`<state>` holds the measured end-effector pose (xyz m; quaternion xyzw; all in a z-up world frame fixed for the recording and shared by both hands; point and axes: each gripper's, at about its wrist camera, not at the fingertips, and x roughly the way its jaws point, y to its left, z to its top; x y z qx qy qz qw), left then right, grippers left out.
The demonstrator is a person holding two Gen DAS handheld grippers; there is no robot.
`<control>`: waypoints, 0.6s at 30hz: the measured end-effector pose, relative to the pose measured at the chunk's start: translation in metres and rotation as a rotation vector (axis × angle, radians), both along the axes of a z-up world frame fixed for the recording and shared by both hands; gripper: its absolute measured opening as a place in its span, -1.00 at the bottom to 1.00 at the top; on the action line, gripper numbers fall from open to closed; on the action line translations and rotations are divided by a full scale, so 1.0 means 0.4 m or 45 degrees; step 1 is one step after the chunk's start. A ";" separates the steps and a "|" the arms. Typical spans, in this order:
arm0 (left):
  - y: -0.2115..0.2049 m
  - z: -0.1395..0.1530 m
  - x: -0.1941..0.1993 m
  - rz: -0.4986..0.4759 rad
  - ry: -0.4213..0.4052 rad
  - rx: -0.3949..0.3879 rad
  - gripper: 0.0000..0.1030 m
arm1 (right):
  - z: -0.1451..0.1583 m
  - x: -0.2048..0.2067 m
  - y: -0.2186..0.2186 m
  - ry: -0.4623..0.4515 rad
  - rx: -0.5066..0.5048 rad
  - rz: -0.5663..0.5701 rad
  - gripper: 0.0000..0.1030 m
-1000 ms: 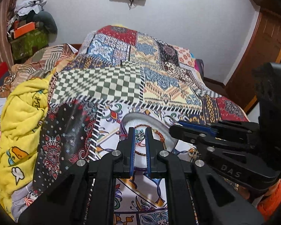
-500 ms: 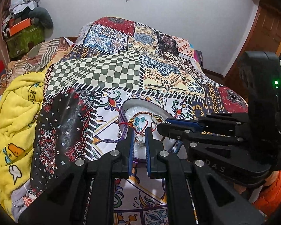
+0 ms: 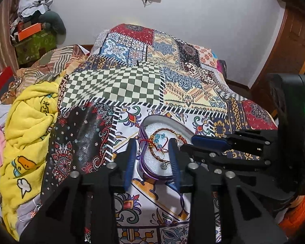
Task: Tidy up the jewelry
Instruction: 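Move both grippers toward the gold rings on the quilt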
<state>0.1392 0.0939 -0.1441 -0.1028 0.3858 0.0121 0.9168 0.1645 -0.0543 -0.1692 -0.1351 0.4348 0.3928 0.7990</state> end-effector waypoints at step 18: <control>-0.066 0.109 -0.071 -0.019 -0.066 0.029 -0.25 | 0.120 -0.048 -0.147 -0.136 0.064 -0.168 -0.40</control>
